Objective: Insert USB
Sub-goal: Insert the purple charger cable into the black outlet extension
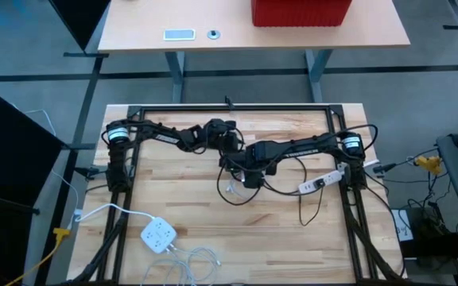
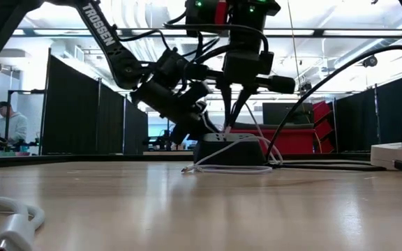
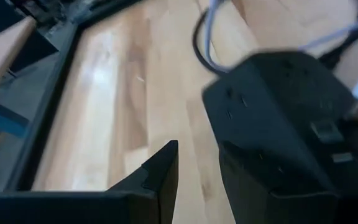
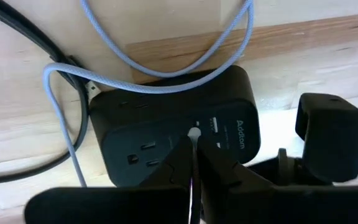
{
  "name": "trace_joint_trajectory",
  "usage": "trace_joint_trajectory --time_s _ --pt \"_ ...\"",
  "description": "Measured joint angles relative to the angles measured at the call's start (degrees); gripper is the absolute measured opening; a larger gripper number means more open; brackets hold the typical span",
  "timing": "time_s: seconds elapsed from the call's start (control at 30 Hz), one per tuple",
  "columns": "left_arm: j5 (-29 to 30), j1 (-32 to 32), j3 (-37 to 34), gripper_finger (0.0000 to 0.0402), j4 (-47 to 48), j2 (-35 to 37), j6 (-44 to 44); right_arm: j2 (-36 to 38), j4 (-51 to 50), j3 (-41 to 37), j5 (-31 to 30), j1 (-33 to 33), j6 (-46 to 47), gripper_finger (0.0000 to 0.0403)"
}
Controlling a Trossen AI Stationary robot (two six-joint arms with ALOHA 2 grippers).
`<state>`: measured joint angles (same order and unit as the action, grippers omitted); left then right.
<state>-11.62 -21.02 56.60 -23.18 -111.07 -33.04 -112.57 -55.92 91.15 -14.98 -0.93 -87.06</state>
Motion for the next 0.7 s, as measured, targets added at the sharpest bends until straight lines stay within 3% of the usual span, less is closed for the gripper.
trace_joint_trajectory --time_s 0.7 --pt "-1.68 0.2 0.04 0.0105 0.66 0.02 -1.0 0.0 0.38 0.0 1.88 -0.85 -0.54 0.0"
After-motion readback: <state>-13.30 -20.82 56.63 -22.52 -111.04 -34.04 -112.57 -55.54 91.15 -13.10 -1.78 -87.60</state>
